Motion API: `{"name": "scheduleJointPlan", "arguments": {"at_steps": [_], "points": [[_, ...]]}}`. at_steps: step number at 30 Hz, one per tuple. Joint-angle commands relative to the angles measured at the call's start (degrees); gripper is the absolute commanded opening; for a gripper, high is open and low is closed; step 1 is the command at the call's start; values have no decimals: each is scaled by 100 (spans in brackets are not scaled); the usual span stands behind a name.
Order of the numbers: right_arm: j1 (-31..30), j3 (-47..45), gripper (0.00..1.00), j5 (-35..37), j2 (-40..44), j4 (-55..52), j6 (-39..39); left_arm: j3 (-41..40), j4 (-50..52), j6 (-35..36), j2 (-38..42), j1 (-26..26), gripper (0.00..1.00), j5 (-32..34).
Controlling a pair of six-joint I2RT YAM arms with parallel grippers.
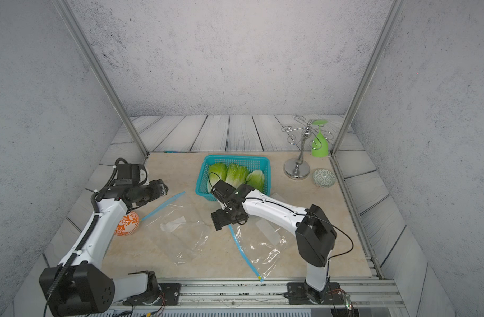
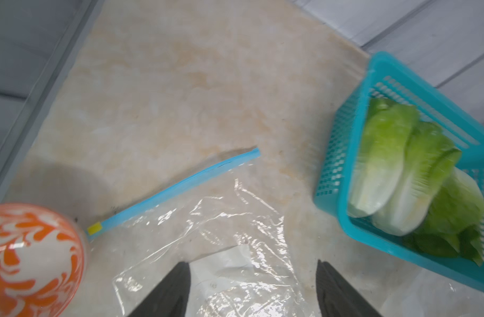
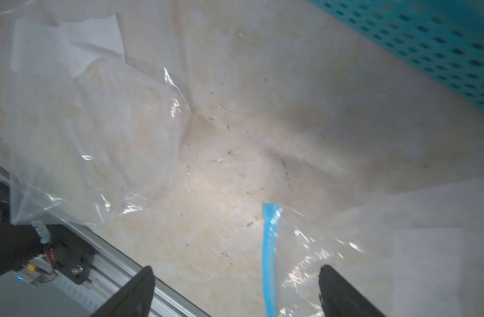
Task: Put the chinese cabbages into a zipper bag and zip it
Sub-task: Pick up the zipper food storage bag at the center of the board.
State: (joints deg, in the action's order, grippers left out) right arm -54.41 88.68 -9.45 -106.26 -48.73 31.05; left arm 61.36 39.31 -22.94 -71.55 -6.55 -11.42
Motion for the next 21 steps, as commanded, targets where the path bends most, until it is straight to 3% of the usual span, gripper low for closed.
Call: {"name": "scheduleJointPlan", "arguments": {"at_steps": [1, 8, 14, 18, 21], "points": [[1, 356, 92, -819, -613, 214, 483, -385, -291, -329, 150, -233, 72, -543], [-25, 868, 91, -1519, -1616, 672, 1623, -1056, -743, -672, 97, -219, 70, -895], [-140, 780, 81, -1366, -1927, 1191, 2161, -845, -644, -598, 106, -220, 69, -933], [-313, 1109, 64, -1366, -2279, 1008, 2194, -502, -488, -646, 154, -216, 68, -940], [-310, 994, 40, -1497, -2312, 1232, 2214, -239, -355, -642, 201, -218, 67, -950]]}}
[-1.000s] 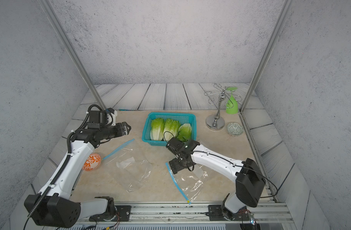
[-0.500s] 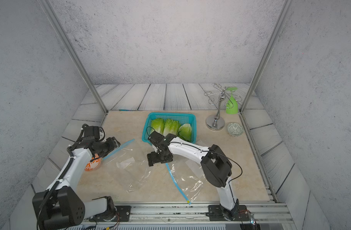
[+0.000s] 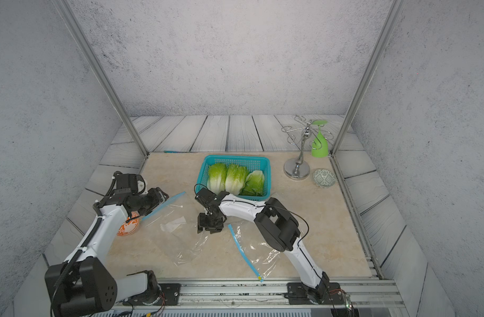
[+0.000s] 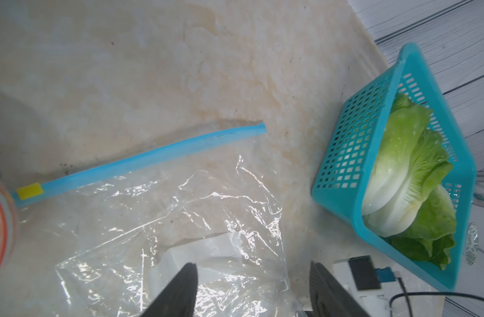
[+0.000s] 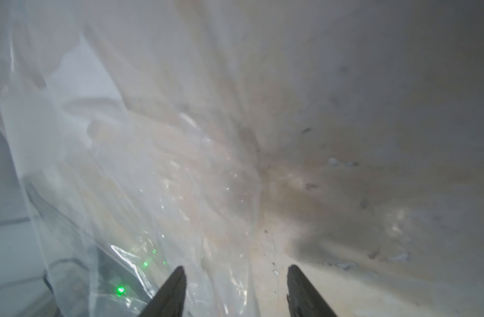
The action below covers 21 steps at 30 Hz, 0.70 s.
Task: Put the chinese cabbages into a zipper bag and zip it
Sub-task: Pick up the zipper food storage bag at the center of the board.
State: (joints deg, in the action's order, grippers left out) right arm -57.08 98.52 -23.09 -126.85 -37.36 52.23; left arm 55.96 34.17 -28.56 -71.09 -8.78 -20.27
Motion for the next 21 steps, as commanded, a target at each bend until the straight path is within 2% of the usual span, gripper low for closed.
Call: {"name": "scheduleJointPlan", "arguments": {"at_steps": [1, 3, 5, 8, 11, 14, 17, 19, 21], "points": [[-40, -23, 32, -184, -208, 210, 41, 398, 223, -71, 180, 7, 66, -73], [-38, 24, 15, -57, -33, 167, -279, 625, 370, -62, 224, 7, 65, -122], [-40, 175, 1, 145, 284, -63, -1046, 998, 636, -19, 293, 16, 62, -250], [-75, 278, 0, 861, 1048, -853, -2648, 2008, 1149, 81, 228, 103, 62, -384], [-68, -83, 0, 1330, 2048, -1296, -4175, 3048, 1567, 407, 36, 373, 63, -115], [53, -650, 0, 1781, 2930, -1362, -5287, 3467, 1590, 549, -78, 438, 64, -174], [575, -858, 0, 1872, 3373, -1538, -5695, 3244, 1267, 606, -115, 434, 65, -323], [1115, -1045, 2, 1818, 3504, -1523, -5726, 2819, 728, 597, -174, 434, 66, -686], [1588, -1263, 3, 2155, 3448, -1535, -5809, 2068, -149, 411, -285, 438, 67, -1103]]}}
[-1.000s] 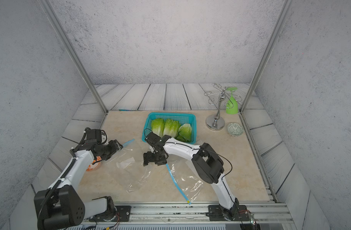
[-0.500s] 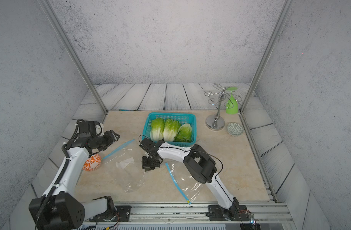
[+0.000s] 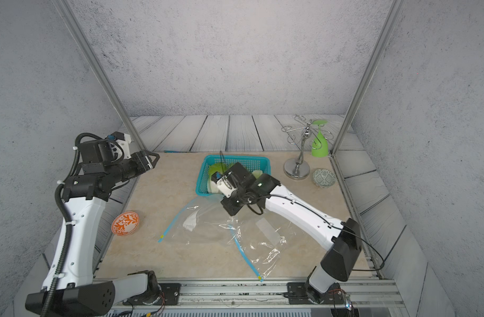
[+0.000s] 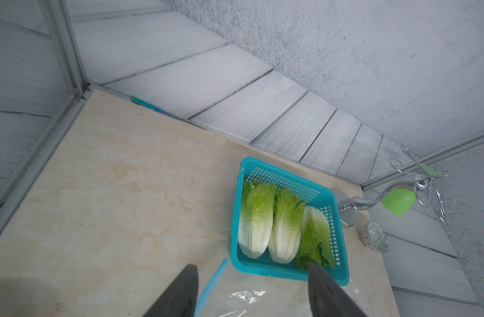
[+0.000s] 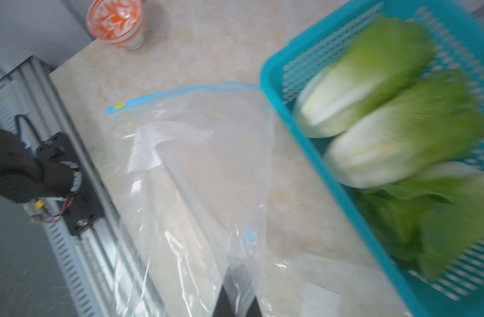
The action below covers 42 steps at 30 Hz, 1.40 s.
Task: Put the chinese cabbages into a zipper bag and zip it
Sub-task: Pick up the zipper food storage bag at the center of the board.
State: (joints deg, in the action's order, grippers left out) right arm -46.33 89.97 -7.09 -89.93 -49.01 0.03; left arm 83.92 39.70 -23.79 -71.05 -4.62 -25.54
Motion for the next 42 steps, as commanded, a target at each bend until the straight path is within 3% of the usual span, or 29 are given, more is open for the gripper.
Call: {"name": "scheduleJointPlan", "arguments": {"at_steps": [1, 4, 10, 20, 22, 26, 35, 39, 42], "points": [[620, -469, 3, 922, -337, -399, -617, -1053, -1120, -174, -356, 28, 67, -799], [840, -509, 3, 1803, -754, -530, -697, -1977, -2384, -758, -669, 75, 70, -1348], [976, -172, 2, 2566, -1409, -900, -228, -2413, -1561, -196, -1104, 742, 73, -1168], [1188, -285, 2, 1917, -1372, -732, 403, -3808, -1101, -930, -771, 1655, 71, -1483], [1287, -385, 2, 1461, -1300, -576, 548, -4105, -1366, -1237, -745, 1842, 72, -1638], [1310, -363, 3, 1385, -1374, -568, 719, -4895, -2569, -2149, -811, 2130, 72, -1827], [1305, -474, 4, 1086, -1377, -471, 986, -5198, -4237, -2878, -1560, 2753, 71, -1655], [1308, -577, 4, 970, -1332, -406, 1115, -5273, -4653, -3054, -1683, 2914, 67, -1682], [1309, -734, 4, 893, -1238, -247, 1222, -5391, -4802, -3141, -1334, 2914, 58, -1593]]}}
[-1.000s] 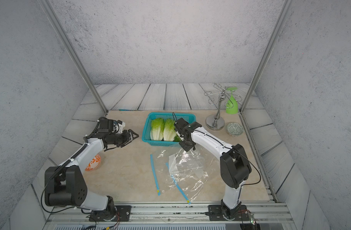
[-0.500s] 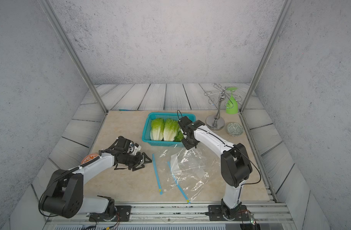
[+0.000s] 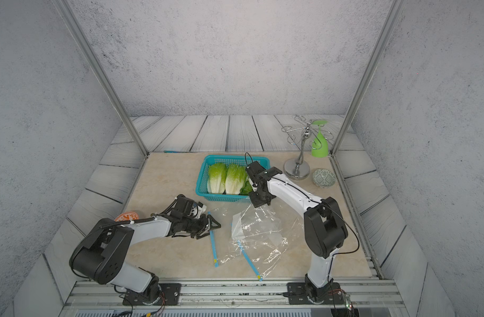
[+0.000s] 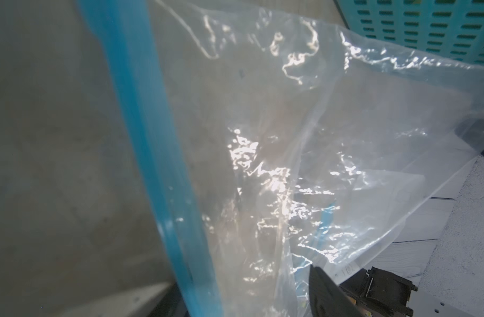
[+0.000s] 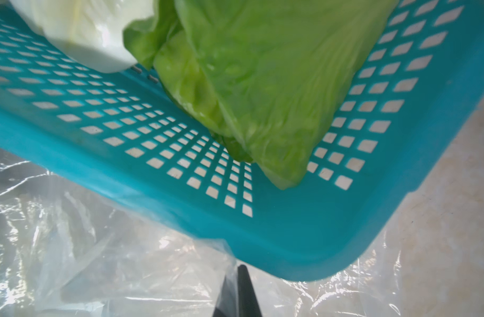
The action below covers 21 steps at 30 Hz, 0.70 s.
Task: Put the chinese cabbages into a zipper bag and zip it
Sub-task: Pick up the zipper food storage bag at the center of the board.
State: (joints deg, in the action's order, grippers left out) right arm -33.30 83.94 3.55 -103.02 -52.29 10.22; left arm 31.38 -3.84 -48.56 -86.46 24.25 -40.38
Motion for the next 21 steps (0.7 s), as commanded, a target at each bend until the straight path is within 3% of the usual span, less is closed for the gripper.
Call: {"name": "scheduleJointPlan", "arguments": {"at_steps": [1, 4, 7, 12, 16, 18, 20, 21], "points": [[5, -158, 3, -215, 93, 131, 243, -173, -507, -717, 348, 27, 51, -61], [7, -127, 4, -323, 114, 132, 349, -51, -304, -738, 707, -16, 25, -14], [5, -122, 3, -454, 271, 71, 516, 501, 799, -230, 1111, -26, 0, 15], [6, -272, 4, -938, 833, -37, 822, 1770, 2976, 1086, 1839, -97, 0, 327], [3, -148, 6, -934, 1313, -191, 894, 2763, 3677, 2170, 2364, -182, 0, 348], [15, -26, 22, -1148, 1464, -220, 827, 3586, 4384, 3067, 2241, -201, 0, 497], [97, 144, 52, -1177, 1622, -322, 603, 4573, 5402, 4052, 1738, -206, 0, 844], [169, 223, 59, -1191, 1703, -334, 487, 4992, 5718, 4416, 1486, -210, 0, 960]]}}
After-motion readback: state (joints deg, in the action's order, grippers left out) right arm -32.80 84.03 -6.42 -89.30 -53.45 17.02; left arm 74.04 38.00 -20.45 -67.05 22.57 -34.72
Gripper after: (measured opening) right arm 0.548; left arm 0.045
